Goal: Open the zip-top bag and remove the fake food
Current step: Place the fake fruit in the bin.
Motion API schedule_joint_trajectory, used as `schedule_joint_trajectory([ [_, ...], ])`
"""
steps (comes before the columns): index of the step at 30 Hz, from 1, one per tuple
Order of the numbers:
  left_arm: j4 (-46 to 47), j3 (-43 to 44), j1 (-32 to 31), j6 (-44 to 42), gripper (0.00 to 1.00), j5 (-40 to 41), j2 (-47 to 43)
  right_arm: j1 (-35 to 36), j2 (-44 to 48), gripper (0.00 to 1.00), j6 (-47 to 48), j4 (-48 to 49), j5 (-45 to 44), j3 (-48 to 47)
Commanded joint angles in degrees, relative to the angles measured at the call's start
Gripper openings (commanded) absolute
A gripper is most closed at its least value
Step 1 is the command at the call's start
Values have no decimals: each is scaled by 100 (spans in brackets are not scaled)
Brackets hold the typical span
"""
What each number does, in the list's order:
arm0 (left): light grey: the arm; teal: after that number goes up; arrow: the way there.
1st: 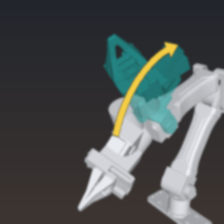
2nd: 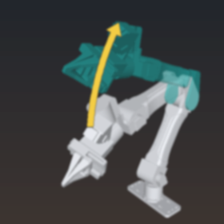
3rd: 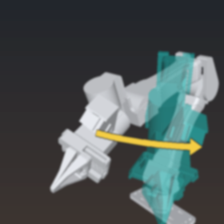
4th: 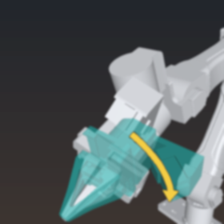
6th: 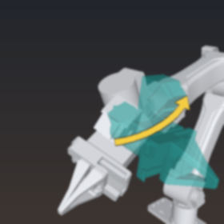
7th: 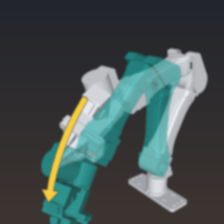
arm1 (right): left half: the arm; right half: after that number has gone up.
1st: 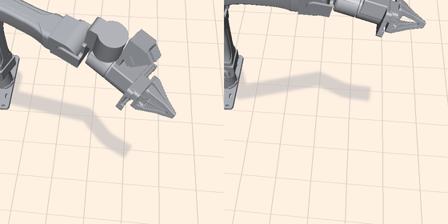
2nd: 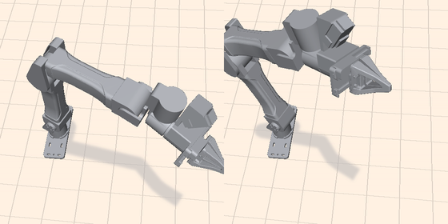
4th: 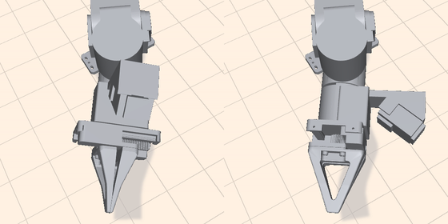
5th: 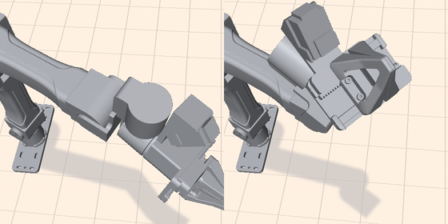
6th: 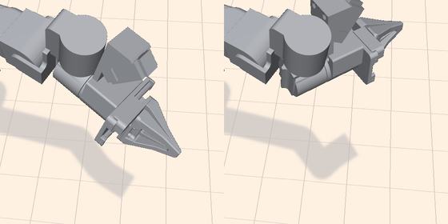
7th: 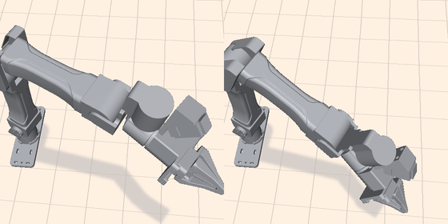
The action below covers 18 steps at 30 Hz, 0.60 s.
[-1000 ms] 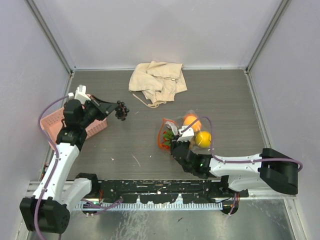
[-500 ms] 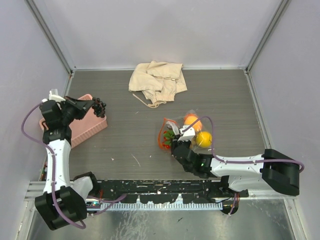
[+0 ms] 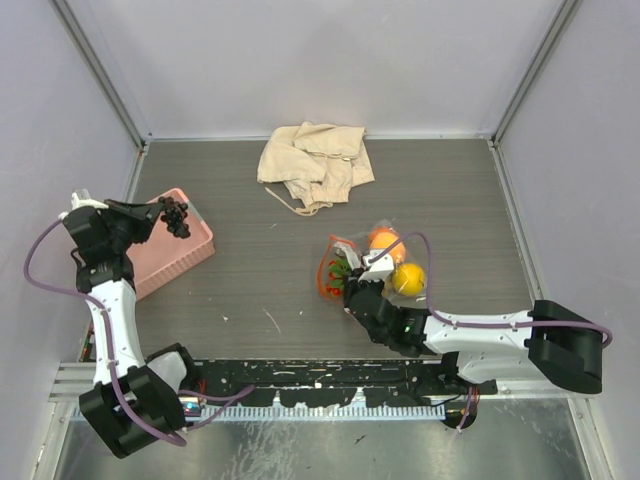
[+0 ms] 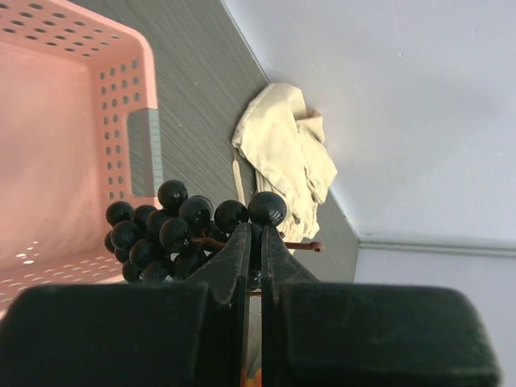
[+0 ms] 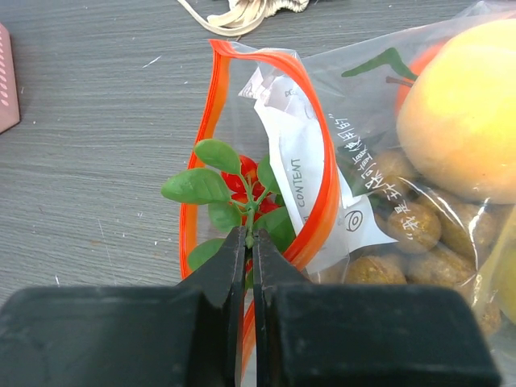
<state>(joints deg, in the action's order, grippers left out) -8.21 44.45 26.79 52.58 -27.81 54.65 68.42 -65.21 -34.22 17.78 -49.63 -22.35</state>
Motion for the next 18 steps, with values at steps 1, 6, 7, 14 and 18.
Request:
schedule_joint_trajectory([
  [1,-36,18,103,68,0,613,-43,-48,166,1,-104,79,-124,12],
  [6,-408,51,119,209,0,1351,31,-48,186,1,-154,72,-117,20],
  [7,-533,80,118,228,1,1500,62,-53,177,1,-167,76,-110,19],
  [14,-1540,408,126,371,17,2585,327,-48,90,1,-195,120,-64,3],
  [18,-1990,508,127,640,69,3171,496,-48,81,1,-191,120,-56,-4],
])
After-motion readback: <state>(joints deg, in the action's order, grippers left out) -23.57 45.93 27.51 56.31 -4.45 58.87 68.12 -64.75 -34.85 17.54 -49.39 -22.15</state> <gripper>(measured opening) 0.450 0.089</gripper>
